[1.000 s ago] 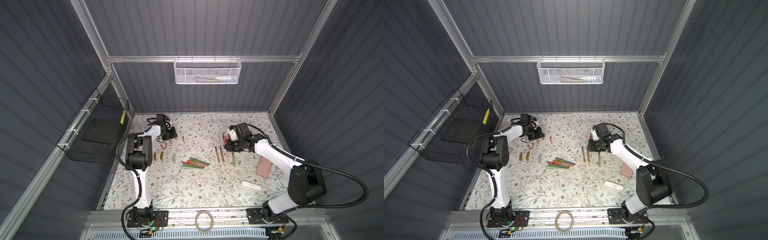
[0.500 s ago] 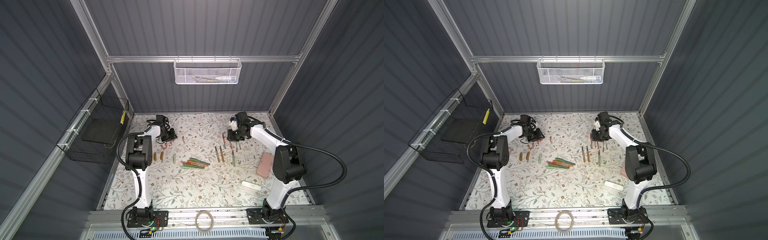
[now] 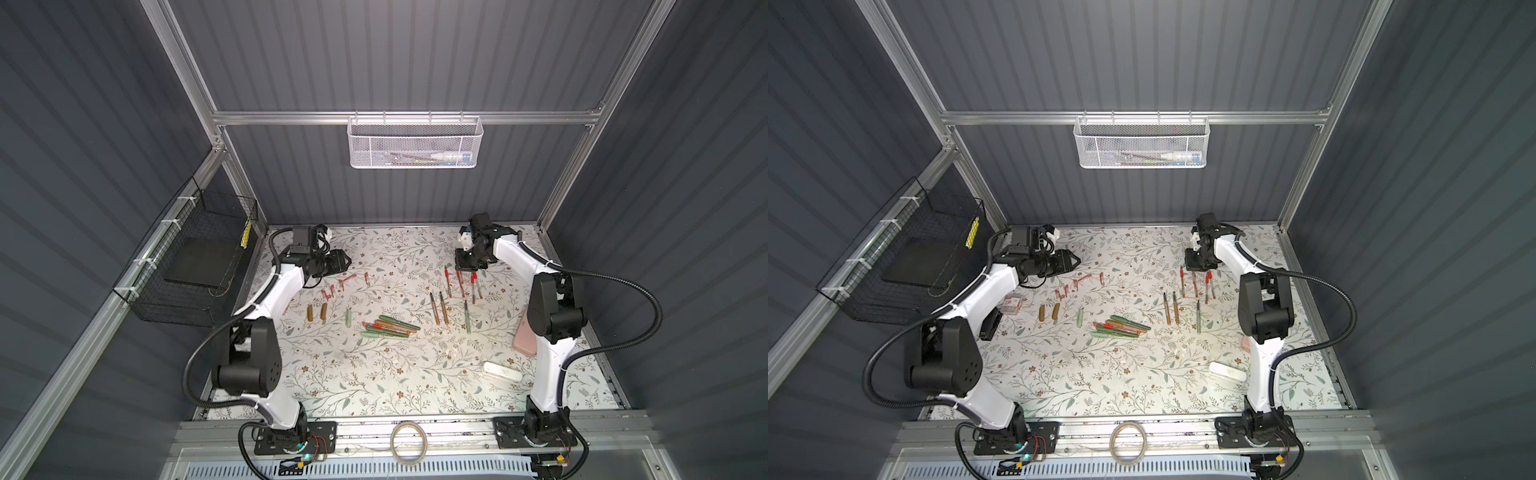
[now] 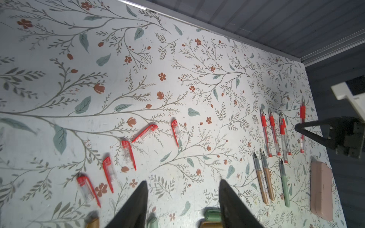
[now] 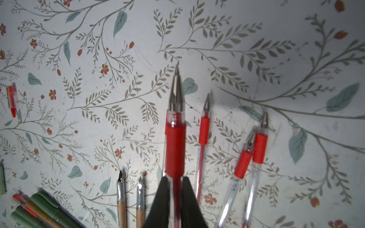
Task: Remove pen caps from pens
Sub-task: Place the pen cap at the top-left of the table, then place the pen at the top-center of the table.
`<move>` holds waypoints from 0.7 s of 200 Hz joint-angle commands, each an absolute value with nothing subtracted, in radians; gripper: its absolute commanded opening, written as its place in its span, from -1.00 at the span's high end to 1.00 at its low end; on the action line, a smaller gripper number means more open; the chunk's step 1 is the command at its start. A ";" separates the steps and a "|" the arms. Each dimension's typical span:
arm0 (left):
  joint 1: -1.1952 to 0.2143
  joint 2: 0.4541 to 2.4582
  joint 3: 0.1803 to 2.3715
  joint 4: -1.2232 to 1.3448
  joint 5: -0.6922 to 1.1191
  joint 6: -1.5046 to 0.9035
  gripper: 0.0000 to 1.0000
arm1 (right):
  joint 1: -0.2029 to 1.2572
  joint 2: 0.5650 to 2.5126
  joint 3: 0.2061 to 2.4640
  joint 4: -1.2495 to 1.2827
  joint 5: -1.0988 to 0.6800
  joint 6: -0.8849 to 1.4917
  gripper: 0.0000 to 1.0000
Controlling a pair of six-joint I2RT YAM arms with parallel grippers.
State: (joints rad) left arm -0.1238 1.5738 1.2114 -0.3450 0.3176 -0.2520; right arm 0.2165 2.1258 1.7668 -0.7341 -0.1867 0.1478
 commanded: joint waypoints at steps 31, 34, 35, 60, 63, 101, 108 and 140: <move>-0.059 1.332 1.041 -0.211 0.349 -0.131 -0.45 | 0.218 2.204 1.819 -0.783 -0.192 0.155 0.96; -0.052 1.327 1.038 -0.211 0.351 -0.129 -0.46 | 0.219 2.206 1.819 -0.780 -0.195 0.157 0.96; -0.049 1.324 1.038 -0.211 0.351 -0.127 -0.47 | 0.219 2.207 1.819 -0.780 -0.194 0.158 0.96; 0.023 1.282 0.997 -0.164 0.395 -0.128 -0.59 | 0.221 2.238 1.821 -0.773 -0.183 0.170 0.96; 0.034 1.279 0.994 -0.160 0.404 -0.135 -0.59 | 0.221 2.241 1.821 -0.772 -0.185 0.172 0.97; 0.133 1.245 0.978 -0.131 0.453 -0.188 -0.73 | 0.238 2.258 1.812 -0.755 -0.177 0.176 0.92; 0.141 1.242 0.973 -0.124 0.468 -0.190 -0.76 | 0.238 2.263 1.813 -0.756 -0.176 0.182 0.89; 0.172 1.232 0.954 -0.107 0.483 -0.201 -0.83 | 0.239 2.268 1.816 -0.751 -0.167 0.178 0.71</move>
State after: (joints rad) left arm 0.1585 1.2541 0.9726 -0.1368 0.4408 -0.1886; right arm 0.2344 2.2601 1.7985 -0.7490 -0.1825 0.1757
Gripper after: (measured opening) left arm 0.898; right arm 0.127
